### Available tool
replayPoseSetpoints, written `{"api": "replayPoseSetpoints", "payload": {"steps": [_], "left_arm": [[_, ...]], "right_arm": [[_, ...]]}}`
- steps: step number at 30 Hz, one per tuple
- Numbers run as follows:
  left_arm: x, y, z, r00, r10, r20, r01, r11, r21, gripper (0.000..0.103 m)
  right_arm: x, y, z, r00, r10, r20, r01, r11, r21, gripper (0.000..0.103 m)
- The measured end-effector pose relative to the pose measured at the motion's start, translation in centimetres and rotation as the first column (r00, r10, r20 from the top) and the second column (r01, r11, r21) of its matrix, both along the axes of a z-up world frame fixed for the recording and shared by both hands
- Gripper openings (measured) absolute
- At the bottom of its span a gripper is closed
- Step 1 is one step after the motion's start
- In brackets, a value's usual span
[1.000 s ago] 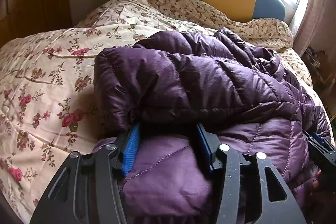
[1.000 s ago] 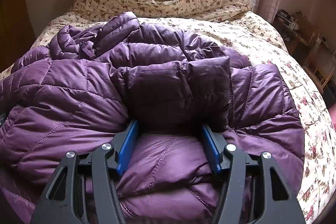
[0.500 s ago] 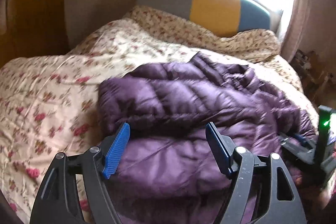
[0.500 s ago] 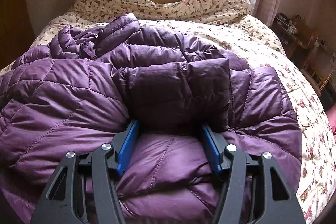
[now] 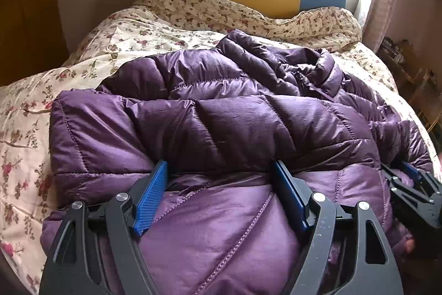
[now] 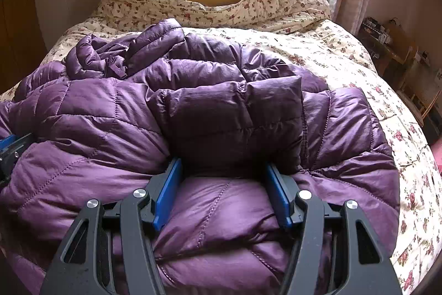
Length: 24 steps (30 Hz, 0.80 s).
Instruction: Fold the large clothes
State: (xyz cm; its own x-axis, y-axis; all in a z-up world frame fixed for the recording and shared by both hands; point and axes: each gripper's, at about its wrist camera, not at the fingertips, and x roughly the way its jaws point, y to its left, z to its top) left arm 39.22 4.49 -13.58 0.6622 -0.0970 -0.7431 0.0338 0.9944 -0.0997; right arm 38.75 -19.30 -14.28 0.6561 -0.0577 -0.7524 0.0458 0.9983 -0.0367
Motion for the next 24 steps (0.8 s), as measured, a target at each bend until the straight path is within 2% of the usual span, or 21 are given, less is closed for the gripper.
{"api": "replayPoseSetpoints", "payload": {"steps": [9,24], "left_arm": [[0.06,0.58,-0.50,1.000,0.005,0.000,-0.005,0.999,-0.037,0.077],[0.10,0.66,-0.48,1.000,0.004,-0.002,-0.004,0.999,-0.035,0.077]], "right_arm": [[-0.10,0.02,-0.05,1.000,0.000,0.000,0.000,1.000,-0.001,0.059],[-0.10,0.13,-0.03,1.000,0.000,-0.002,0.000,1.000,-0.011,0.060]]}}
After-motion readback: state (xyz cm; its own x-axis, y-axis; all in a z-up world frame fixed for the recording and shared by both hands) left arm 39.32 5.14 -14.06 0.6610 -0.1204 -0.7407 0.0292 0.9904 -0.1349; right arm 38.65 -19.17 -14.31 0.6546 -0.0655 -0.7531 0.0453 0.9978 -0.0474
